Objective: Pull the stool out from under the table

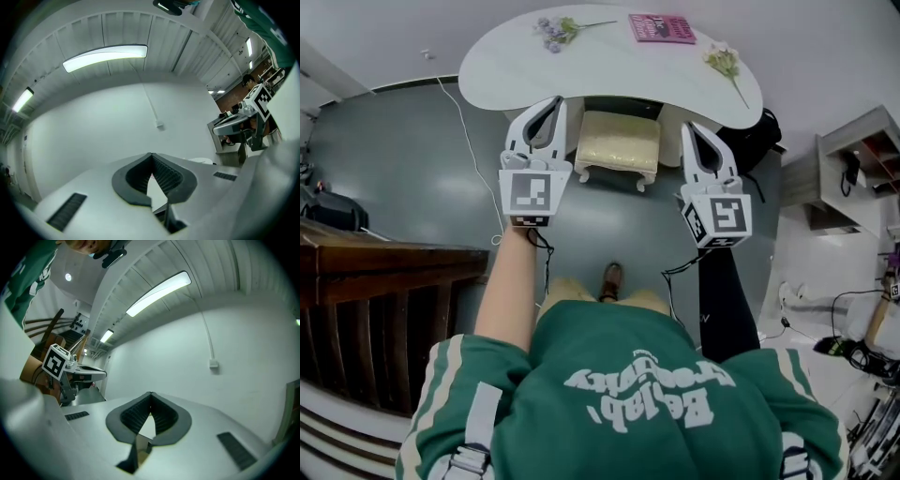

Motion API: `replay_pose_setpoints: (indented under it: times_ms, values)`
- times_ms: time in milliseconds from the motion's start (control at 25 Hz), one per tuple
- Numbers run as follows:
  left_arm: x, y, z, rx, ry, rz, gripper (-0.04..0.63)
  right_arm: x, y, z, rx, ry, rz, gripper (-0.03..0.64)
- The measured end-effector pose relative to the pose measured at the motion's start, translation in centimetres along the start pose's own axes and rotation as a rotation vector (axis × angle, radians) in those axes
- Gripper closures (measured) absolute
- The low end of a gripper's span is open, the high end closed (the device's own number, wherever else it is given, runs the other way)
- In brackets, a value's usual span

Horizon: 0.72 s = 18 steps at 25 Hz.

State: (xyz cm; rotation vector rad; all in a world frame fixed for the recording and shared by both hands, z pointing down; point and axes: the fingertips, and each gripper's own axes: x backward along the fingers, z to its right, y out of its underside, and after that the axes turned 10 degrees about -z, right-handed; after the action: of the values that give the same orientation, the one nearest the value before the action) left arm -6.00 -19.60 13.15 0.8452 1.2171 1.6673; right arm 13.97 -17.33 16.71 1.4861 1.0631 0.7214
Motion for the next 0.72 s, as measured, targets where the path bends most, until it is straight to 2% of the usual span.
replay_pose_setpoints:
  times_ms: [280, 440, 640, 720]
  values:
    - [-3.2, 1.8, -1.1, -0.007, 0.009, -0.031, 0.581, -3.2, 0.7, 2.2, -0.046, 0.038, 0.005, 0.609]
    - [-6.1, 2.7, -1.4, 0.034, 0.044, 0.002, 0.581, -5.2, 1.1, 3.4, -0.021, 0.076, 0.019, 0.611]
    - [-9.4, 4.8, -3.2, 0.016, 0.058, 0.042, 0.581, -8.7, 2.9, 3.7, -0.016, 0.115, -0.019, 0.611]
    - [-11.1, 6.1, -3.6, 0.005, 0.092, 0.042, 0.581, -10.4, 3.6, 3.6, -0.011, 0.132, -0.044, 0.609]
